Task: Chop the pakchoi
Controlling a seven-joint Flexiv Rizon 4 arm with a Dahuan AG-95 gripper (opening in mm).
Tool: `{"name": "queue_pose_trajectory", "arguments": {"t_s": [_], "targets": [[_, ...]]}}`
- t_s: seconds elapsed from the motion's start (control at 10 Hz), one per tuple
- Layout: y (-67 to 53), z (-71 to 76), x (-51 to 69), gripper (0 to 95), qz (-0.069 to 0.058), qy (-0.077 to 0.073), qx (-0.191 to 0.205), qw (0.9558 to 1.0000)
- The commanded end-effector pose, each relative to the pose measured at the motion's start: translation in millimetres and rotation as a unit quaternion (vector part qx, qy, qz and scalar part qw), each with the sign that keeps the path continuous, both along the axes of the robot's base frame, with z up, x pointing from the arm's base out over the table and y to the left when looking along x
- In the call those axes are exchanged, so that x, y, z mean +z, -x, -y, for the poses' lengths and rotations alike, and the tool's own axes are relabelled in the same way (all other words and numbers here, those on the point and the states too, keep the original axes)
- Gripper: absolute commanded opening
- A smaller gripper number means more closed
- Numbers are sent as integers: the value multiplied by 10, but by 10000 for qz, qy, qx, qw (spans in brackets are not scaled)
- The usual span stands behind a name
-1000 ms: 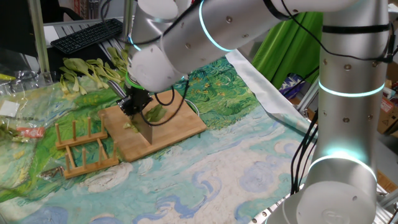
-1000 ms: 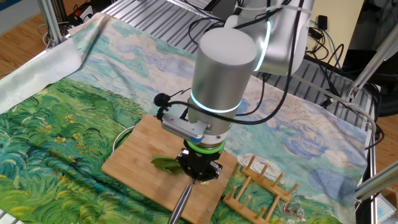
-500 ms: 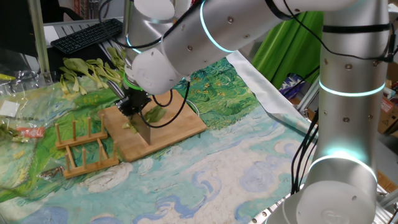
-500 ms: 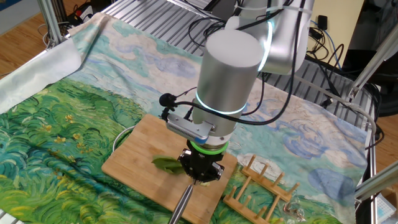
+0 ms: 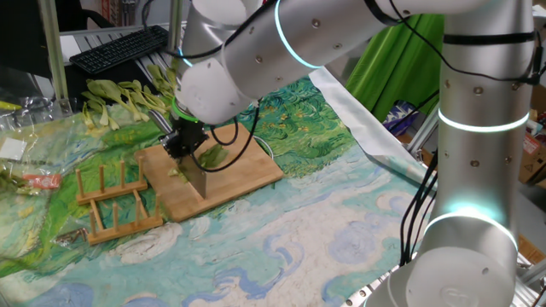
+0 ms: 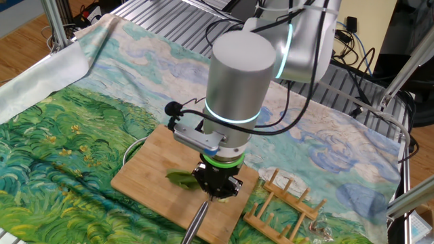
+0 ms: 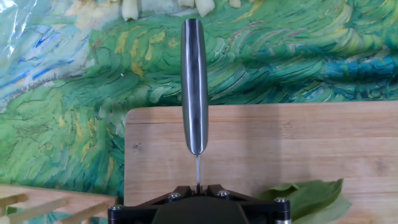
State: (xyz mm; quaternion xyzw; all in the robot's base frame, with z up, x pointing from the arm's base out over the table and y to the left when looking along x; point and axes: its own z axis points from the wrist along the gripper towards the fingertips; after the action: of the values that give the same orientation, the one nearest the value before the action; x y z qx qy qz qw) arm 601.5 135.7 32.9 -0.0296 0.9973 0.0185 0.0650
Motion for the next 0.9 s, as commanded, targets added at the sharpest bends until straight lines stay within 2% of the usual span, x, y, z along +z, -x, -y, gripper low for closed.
{"name": "queue_pose_trajectory", "arguments": {"t_s": [0.1,0.2,0.3,0.6,0.7,0.8,0.9], "targets": [[-65,50,-97,0,18,657,404,9970],[-64,51,-93,0,17,587,392,9975],[-61,54,-86,0,16,620,410,9972],[-51,61,-45,0,28,587,405,9974],[-44,57,-50,0,8,464,313,9984],[-28,46,-64,0,-49,-181,15,9998],[-16,29,-69,0,-90,-394,-110,9991]]}}
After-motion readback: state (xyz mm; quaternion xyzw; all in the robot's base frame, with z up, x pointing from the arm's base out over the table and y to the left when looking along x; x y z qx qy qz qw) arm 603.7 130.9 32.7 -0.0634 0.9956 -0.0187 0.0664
